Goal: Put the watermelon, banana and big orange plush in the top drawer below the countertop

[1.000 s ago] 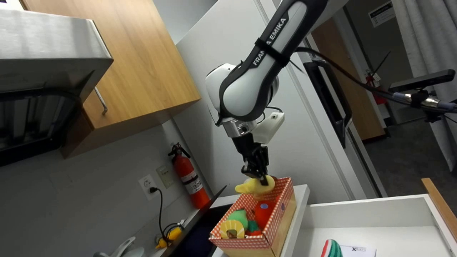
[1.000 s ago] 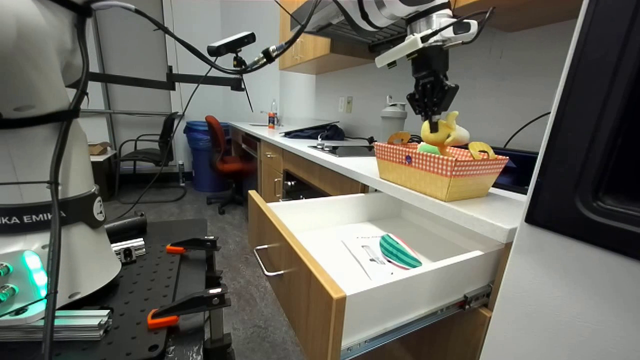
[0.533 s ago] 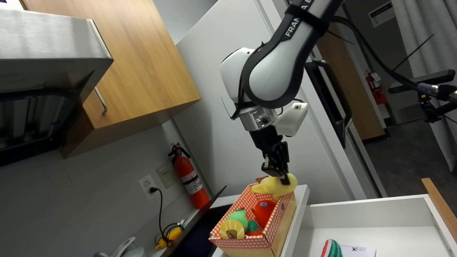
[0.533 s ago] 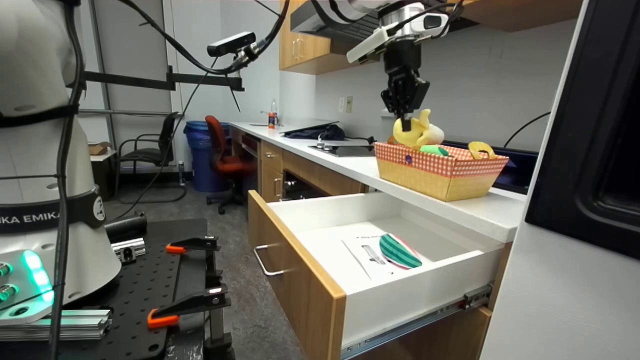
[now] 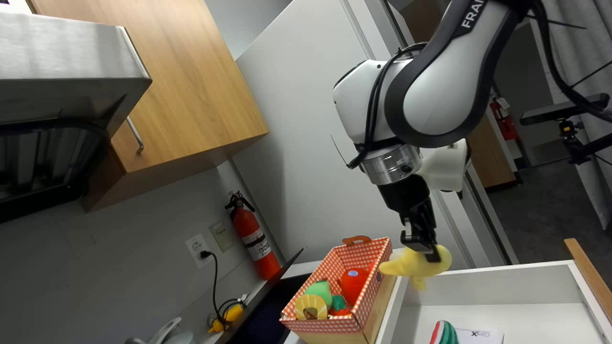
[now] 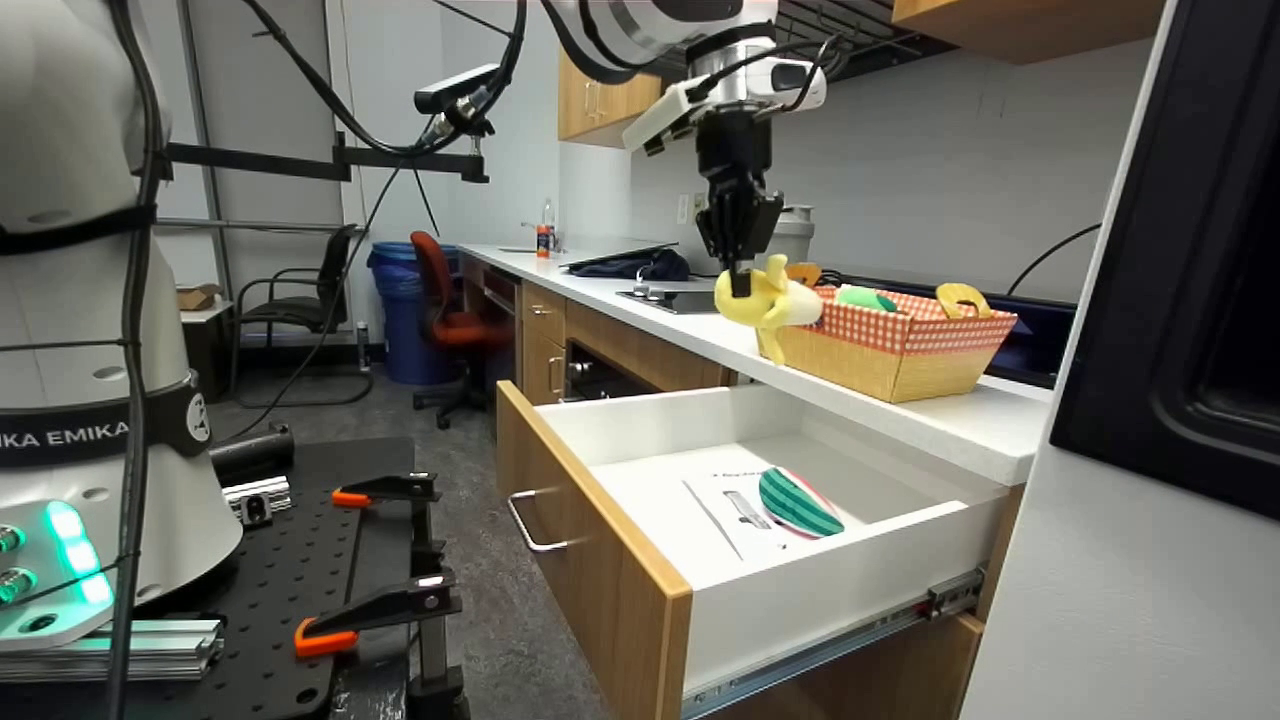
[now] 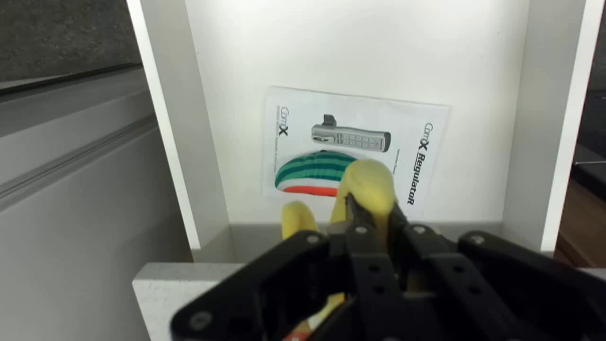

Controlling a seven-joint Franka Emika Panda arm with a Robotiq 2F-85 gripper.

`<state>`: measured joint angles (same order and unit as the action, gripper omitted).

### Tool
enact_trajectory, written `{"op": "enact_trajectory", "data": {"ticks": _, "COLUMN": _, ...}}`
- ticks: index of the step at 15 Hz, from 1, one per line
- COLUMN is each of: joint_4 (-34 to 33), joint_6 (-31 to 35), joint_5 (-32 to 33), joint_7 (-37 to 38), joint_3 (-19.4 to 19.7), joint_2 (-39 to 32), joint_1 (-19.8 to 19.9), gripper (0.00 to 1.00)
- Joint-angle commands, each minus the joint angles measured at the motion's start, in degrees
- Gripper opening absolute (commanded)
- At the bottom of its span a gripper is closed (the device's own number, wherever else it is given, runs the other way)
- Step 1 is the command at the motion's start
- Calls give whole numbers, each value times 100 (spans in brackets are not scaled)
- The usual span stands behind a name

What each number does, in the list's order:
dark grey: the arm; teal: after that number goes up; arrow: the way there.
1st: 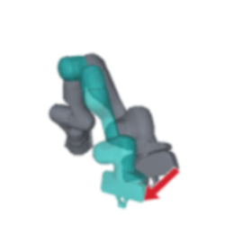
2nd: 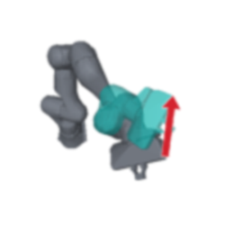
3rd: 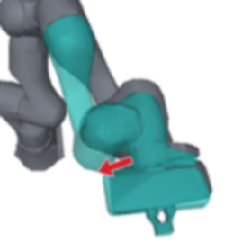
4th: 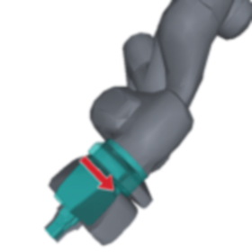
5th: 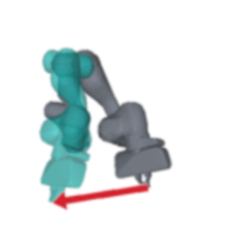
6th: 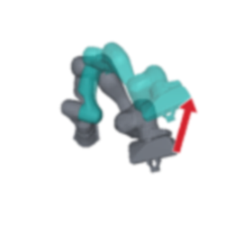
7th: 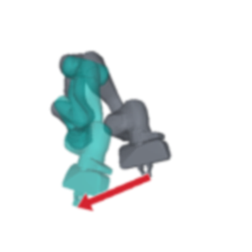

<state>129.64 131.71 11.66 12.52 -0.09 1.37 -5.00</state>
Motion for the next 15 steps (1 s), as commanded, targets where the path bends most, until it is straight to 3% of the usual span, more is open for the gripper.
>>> {"op": "enact_trajectory", "data": {"ticks": 1, "joint_4": 535, "joint_6": 179, "joint_5": 112, "joint_7": 203, "joint_3": -118, "joint_2": 365, "joint_1": 109, "gripper": 2}}
{"op": "enact_trajectory", "data": {"ticks": 2, "joint_4": 582, "joint_6": 154, "joint_5": 90, "joint_7": 190, "joint_3": -124, "joint_2": 376, "joint_1": 117, "gripper": 31}}
{"op": "enact_trajectory", "data": {"ticks": 4, "joint_4": 623, "joint_6": 97, "joint_5": 62, "joint_7": 147, "joint_3": -132, "joint_2": 373, "joint_1": 126, "gripper": 41}}
{"op": "enact_trajectory", "data": {"ticks": 9, "joint_4": 540, "joint_6": -34, "joint_5": 77, "joint_7": 73, "joint_3": -133, "joint_2": 291, "joint_1": 134, "gripper": 81}}
{"op": "enact_trajectory", "data": {"ticks": 12, "joint_4": 400, "joint_6": -114, "joint_5": 92, "joint_7": 41, "joint_3": -131, "joint_2": 228, "joint_1": 139, "gripper": 99}}
{"op": "enact_trajectory", "data": {"ticks": 15, "joint_4": 153, "joint_6": -201, "joint_5": 139, "joint_7": -18, "joint_3": -128, "joint_2": 124, "joint_1": 145, "gripper": 100}}
